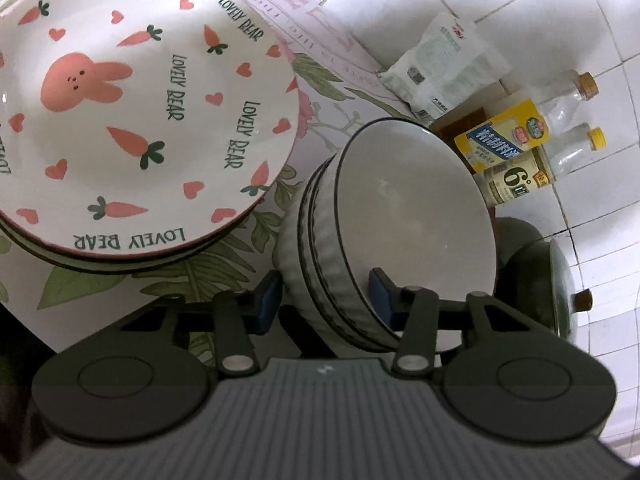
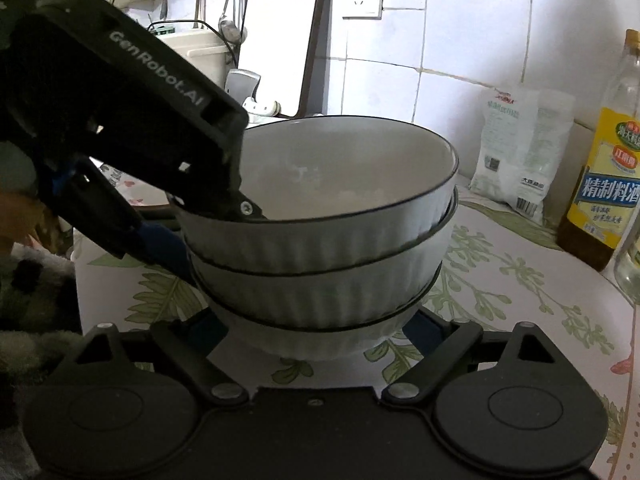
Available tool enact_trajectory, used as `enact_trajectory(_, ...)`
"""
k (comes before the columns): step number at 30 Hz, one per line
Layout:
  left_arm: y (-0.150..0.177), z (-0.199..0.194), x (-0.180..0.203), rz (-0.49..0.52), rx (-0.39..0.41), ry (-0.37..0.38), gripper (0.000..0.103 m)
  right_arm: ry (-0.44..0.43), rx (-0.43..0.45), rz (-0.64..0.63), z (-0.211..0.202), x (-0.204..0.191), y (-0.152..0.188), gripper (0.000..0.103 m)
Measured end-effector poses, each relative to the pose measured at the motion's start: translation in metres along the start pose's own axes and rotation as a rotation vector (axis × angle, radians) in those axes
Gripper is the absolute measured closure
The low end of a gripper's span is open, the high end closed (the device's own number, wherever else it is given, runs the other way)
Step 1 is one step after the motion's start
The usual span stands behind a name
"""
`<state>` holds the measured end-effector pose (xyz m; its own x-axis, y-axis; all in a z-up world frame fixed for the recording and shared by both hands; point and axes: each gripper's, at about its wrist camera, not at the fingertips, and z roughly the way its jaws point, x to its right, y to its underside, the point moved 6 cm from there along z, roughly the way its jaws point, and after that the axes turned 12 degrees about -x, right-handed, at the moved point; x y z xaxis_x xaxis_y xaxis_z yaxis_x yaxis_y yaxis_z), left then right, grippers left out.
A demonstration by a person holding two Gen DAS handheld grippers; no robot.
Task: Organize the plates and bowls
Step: 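Carry the bowl stack with both grippers over the pink-rabbit plate stack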
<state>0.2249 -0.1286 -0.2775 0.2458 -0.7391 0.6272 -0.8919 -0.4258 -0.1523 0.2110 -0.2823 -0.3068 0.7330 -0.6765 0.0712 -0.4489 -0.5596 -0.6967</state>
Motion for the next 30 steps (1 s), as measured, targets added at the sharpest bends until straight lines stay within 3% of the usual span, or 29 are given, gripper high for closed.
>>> enact_trajectory(6, 0.004, 0.0, 0.005, 0.037, 0.011, -0.026, 0.057, 0.053, 0.01, 0.003, -0.005, -0.011, 0.005, 0.009)
enact_trajectory(11, 0.008, -0.002, 0.016, 0.157, -0.001, -0.064, 0.057, 0.087, 0.023, 0.017, -0.013, -0.018, 0.01, 0.009)
enact_trajectory(15, 0.011, -0.008, 0.023, 0.196, -0.006, -0.072, 0.057, 0.113, 0.044, 0.035, -0.023, -0.026, 0.014, 0.01)
enact_trajectory(25, 0.02, -0.045, 0.041, 0.274, -0.049, -0.017, 0.057, 0.174, 0.09, 0.047, -0.066, -0.045, 0.004, 0.01)
enact_trajectory(30, 0.025, -0.074, 0.043, 0.322, -0.022, -0.011, 0.057, 0.198, 0.123, 0.031, -0.083, -0.064, -0.009, 0.01)
